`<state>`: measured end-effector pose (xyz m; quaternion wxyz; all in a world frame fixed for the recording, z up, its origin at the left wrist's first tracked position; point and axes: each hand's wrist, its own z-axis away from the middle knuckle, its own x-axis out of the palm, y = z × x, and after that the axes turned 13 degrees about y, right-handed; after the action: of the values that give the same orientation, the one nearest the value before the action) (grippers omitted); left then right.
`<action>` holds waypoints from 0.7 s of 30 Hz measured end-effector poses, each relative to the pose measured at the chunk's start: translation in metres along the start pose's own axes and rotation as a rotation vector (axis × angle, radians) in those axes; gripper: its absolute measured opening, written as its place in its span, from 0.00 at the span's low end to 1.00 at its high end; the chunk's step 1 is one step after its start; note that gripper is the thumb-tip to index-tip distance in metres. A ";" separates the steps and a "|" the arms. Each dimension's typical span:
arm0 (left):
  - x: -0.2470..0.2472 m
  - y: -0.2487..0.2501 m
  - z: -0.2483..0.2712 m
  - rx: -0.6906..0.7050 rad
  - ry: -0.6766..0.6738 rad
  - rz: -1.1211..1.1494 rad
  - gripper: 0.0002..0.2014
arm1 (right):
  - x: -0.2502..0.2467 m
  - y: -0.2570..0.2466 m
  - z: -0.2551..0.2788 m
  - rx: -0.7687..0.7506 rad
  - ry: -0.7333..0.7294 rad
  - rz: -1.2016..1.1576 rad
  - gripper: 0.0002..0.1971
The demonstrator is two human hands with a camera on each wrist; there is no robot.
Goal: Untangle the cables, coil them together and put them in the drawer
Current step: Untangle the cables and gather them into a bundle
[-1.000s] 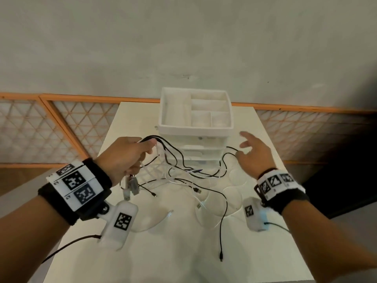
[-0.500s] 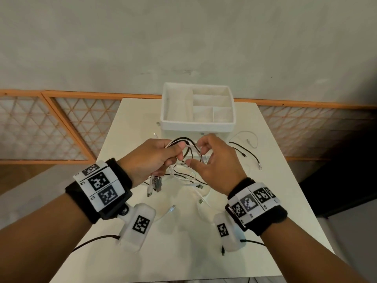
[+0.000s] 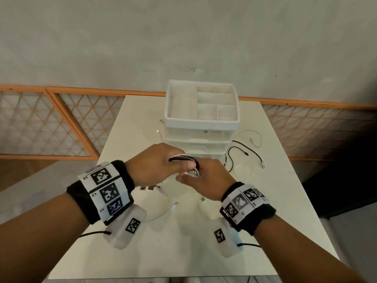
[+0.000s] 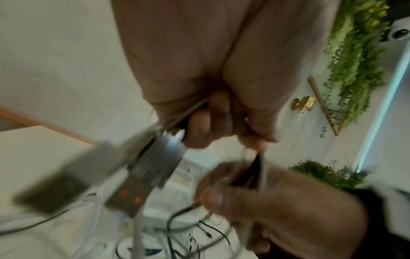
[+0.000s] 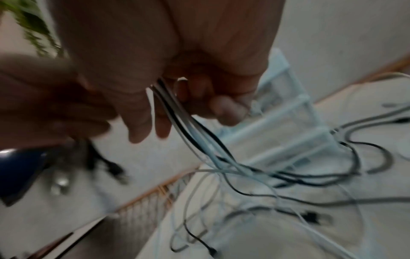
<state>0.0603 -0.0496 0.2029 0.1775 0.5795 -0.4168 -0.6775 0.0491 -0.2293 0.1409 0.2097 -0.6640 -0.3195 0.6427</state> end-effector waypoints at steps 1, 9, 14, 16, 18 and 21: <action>-0.004 0.006 0.002 0.023 0.034 0.030 0.19 | 0.002 0.008 -0.003 0.076 -0.040 0.088 0.15; -0.041 0.005 0.001 -0.091 0.234 0.198 0.26 | -0.069 0.100 -0.044 0.516 0.444 0.276 0.13; -0.025 -0.042 -0.004 -0.201 0.035 -0.247 0.26 | -0.101 0.103 -0.067 0.497 0.589 0.023 0.18; -0.013 -0.057 -0.004 -0.256 -0.012 -0.298 0.25 | -0.108 0.093 -0.074 0.404 0.636 -0.013 0.20; -0.004 -0.064 -0.004 -0.267 -0.006 -0.285 0.22 | -0.115 0.082 -0.078 0.290 0.667 -0.031 0.15; 0.004 -0.067 -0.006 -0.274 0.061 -0.230 0.20 | -0.121 0.077 -0.077 0.170 0.714 -0.100 0.05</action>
<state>0.0806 -0.0155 0.1488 0.1885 0.6139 -0.2459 -0.7260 0.1411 -0.3574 0.1814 0.3936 -0.8101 -0.2037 0.3837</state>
